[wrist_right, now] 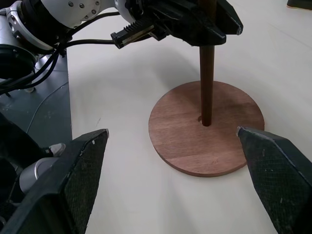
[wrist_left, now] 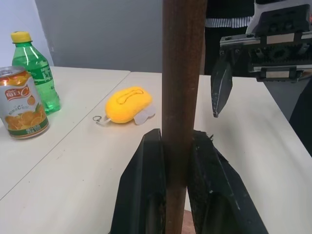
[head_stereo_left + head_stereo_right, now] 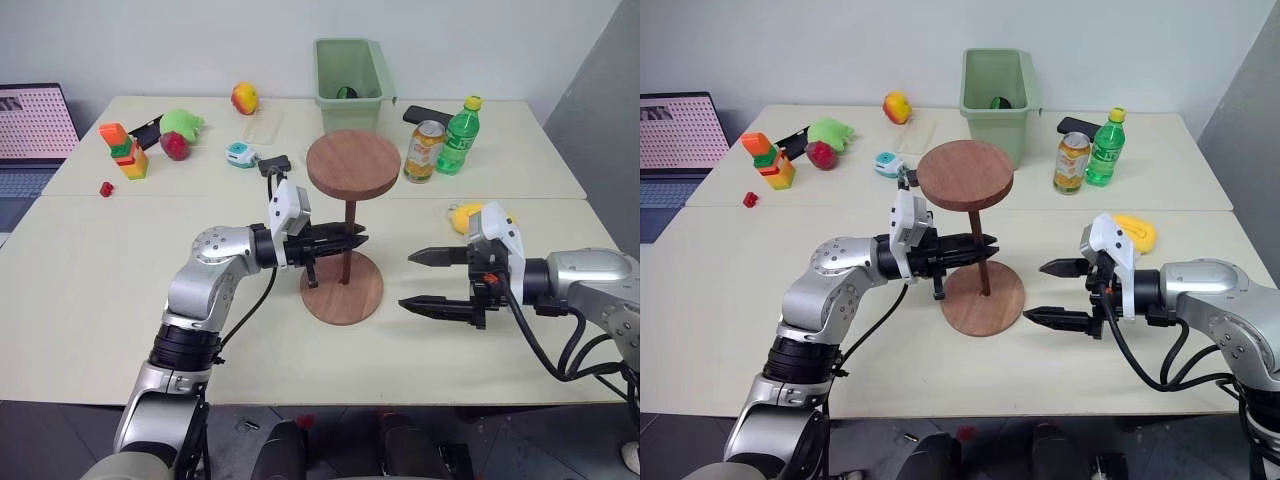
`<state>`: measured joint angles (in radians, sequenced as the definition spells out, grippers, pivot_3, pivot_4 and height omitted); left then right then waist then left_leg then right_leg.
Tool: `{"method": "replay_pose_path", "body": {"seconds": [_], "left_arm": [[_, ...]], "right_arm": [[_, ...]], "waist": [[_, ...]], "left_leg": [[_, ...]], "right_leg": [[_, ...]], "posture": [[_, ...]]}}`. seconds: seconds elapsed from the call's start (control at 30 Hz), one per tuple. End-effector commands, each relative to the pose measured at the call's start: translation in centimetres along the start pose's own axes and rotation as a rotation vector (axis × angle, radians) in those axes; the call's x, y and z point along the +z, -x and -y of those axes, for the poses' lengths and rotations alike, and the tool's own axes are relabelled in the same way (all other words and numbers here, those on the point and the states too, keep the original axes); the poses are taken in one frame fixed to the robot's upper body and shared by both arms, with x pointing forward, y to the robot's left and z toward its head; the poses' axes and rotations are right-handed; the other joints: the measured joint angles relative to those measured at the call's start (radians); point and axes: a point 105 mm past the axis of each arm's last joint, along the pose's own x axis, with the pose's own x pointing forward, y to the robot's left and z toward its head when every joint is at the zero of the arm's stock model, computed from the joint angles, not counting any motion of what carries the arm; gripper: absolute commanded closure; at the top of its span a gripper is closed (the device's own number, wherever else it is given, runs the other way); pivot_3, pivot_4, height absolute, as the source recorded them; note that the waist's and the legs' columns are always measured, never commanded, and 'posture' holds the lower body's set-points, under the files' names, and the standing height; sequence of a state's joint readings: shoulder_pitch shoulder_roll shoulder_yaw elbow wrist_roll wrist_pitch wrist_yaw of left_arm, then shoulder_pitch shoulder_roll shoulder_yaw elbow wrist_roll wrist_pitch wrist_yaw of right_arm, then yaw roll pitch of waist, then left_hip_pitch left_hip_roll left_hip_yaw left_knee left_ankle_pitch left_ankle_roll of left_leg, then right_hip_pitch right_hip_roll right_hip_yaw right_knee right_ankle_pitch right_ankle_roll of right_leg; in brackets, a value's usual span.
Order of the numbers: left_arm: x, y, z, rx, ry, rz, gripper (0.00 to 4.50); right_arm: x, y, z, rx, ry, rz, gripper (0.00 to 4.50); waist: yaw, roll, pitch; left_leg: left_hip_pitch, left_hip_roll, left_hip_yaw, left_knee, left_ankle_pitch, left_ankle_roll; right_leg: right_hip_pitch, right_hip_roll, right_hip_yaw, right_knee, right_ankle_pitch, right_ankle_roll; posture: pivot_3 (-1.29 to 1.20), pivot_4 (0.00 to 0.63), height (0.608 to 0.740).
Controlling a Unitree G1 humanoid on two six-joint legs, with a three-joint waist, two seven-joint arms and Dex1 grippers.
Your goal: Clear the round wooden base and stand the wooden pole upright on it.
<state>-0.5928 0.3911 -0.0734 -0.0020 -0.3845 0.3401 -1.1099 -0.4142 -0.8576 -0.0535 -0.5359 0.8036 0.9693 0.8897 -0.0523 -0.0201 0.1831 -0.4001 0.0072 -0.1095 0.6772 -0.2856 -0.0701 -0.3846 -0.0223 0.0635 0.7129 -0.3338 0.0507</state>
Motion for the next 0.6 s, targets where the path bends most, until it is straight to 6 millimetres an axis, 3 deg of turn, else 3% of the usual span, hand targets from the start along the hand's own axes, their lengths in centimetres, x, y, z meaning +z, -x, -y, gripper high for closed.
{"method": "replay_pose_path", "body": {"seconds": [0.03, 0.6], "left_arm": [[-1.3, 0.2, 0.5, -0.003, 0.017, -0.05, 4.24], [-2.5, 1.3, -0.1, 0.023, 0.039, -0.104, 4.24]], "right_arm": [[0.5, 0.2, -0.2, -0.004, 0.049, 0.002, 0.09], [0.4, 0.3, 0.0, -0.008, 0.045, 0.003, 0.09]], "waist": [[0.001, 0.0, 0.0], [0.001, 0.0, 0.0]], "left_leg": [[0.0, 0.0, 0.0, 0.0, 0.0, 0.0], [0.006, 0.001, -0.001, 0.0, 0.0, 0.001]], "right_leg": [[0.0, 0.0, 0.0, 0.0, 0.0, 0.0], [0.007, 0.001, 0.0, -0.001, 0.0, 0.0]], "posture": [[0.0, 0.15, 0.74], [0.0, 0.15, 0.74]]}}
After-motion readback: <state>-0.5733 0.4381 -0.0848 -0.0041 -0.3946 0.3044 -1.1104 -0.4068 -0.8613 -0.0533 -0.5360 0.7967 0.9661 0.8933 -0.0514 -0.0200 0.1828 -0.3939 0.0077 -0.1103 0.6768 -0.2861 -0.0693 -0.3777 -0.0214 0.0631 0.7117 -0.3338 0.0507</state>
